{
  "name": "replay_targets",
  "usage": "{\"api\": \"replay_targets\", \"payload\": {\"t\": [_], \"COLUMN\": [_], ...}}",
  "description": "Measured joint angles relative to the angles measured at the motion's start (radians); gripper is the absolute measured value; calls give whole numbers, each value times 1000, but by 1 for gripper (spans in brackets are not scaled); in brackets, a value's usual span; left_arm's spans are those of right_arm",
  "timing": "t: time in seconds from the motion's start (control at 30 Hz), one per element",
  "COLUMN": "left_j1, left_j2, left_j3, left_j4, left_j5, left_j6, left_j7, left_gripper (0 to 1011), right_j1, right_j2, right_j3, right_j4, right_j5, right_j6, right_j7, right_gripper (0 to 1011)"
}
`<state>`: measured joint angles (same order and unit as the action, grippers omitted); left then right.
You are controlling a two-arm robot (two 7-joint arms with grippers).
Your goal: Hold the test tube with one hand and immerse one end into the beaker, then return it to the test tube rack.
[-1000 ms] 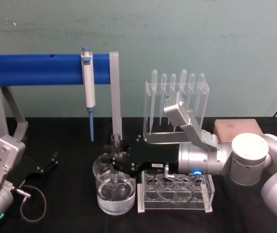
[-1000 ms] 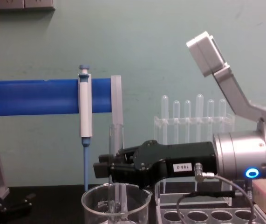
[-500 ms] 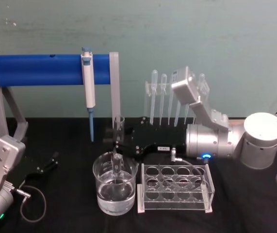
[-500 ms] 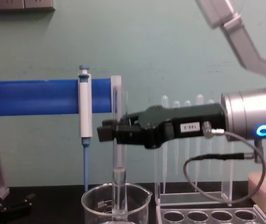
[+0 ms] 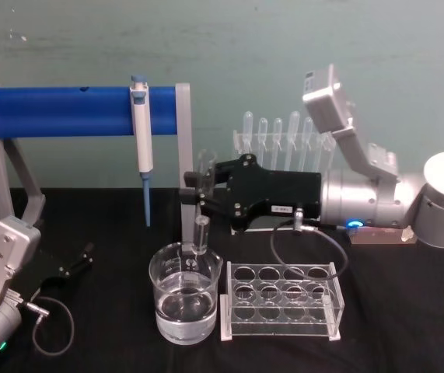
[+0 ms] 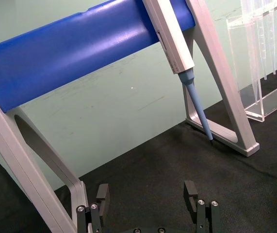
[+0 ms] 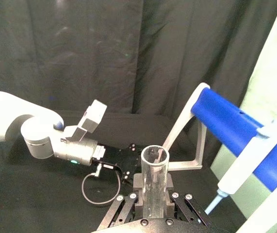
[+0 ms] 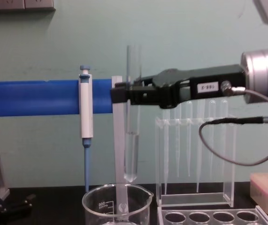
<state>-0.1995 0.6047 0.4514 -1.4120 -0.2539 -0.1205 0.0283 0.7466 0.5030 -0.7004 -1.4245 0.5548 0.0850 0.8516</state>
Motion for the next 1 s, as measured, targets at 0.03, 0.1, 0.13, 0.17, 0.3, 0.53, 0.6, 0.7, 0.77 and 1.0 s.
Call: {"api": "replay_targets", "payload": {"t": [0.03, 0.1, 0.13, 0.17, 0.3, 0.53, 0.6, 0.7, 0.77, 1.0], "left_j1": [0, 0, 0, 0, 0, 0, 0, 0, 0, 0], "left_j2": [0, 0, 0, 0, 0, 0, 0, 0, 0, 0], "left_j3": [0, 0, 0, 0, 0, 0, 0, 0, 0, 0], "left_j4": [0, 0, 0, 0, 0, 0, 0, 0, 0, 0], "left_j5": [0, 0, 0, 0, 0, 0, 0, 0, 0, 0], "left_j6": [0, 0, 0, 0, 0, 0, 0, 0, 0, 0], "left_j7": [0, 0, 0, 0, 0, 0, 0, 0, 0, 0], "left_gripper": [1000, 1000, 1000, 1000, 1000, 1000, 1000, 1000, 1000, 1000], "right_j1": [-1, -5, -7, -11, -25, -86, -114, -150, -169, -253], "right_j2": [4, 22, 27, 39, 71, 134, 158, 187, 201, 249], "right_j3": [2, 9, 12, 17, 27, 51, 62, 74, 82, 118], "right_j4": [-6, -28, -36, -53, -92, -163, -186, -213, -225, -257], "right_j5": [3, 10, 13, 17, 26, 45, 50, 52, 53, 55], "right_j6": [1, 5, 6, 10, 19, 19, 15, 7, 2, -33], "right_j7": [-2, -9, -12, -17, -31, -63, -75, -89, -96, -125], "right_gripper": [226, 226, 226, 226, 226, 226, 226, 226, 226, 226]}}
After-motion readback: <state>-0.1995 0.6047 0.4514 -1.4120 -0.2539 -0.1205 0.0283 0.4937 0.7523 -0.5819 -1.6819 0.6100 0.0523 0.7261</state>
